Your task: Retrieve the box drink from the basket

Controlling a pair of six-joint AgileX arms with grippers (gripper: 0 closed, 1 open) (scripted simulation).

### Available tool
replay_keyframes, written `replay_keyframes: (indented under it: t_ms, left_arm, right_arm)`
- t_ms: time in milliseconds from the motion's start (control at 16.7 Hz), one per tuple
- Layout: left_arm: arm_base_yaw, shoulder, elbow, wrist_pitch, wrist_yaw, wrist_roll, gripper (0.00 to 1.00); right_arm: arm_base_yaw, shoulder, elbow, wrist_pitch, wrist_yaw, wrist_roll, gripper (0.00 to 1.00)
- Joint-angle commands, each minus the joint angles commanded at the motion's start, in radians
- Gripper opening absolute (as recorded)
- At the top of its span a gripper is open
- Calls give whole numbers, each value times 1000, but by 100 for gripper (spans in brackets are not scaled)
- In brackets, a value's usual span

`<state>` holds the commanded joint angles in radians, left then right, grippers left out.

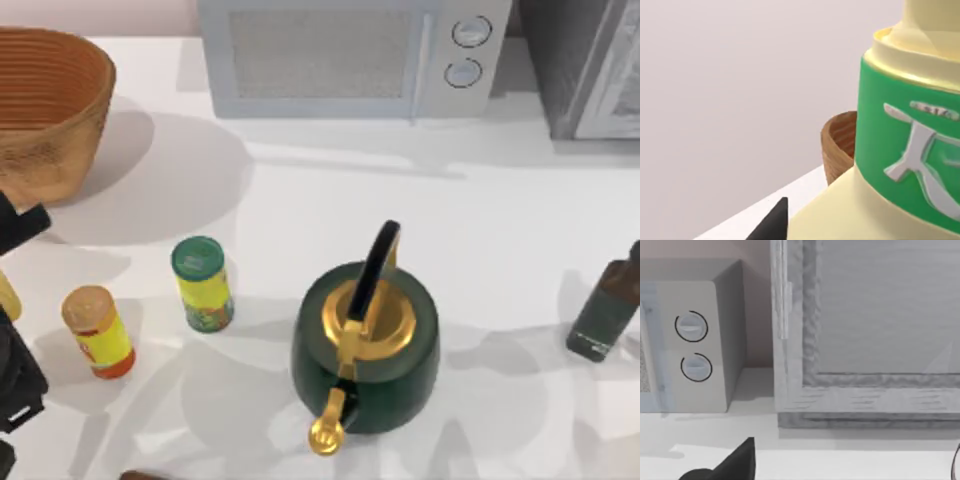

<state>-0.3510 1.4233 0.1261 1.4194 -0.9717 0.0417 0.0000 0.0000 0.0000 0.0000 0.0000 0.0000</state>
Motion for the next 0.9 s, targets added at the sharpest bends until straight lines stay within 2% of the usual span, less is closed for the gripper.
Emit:
replay_keyframes:
  t_ms: [180, 480, 900]
  left_arm:
    - [-14, 61, -14, 11, 26, 10, 0]
    - [-17, 68, -16, 14, 28, 11, 0]
    - [-17, 68, -16, 14, 28, 11, 53]
  right_arm:
    - [0, 0, 0, 0, 0, 0, 100]
    - [0, 0, 0, 0, 0, 0, 100]
    - [0, 0, 0, 0, 0, 0, 100]
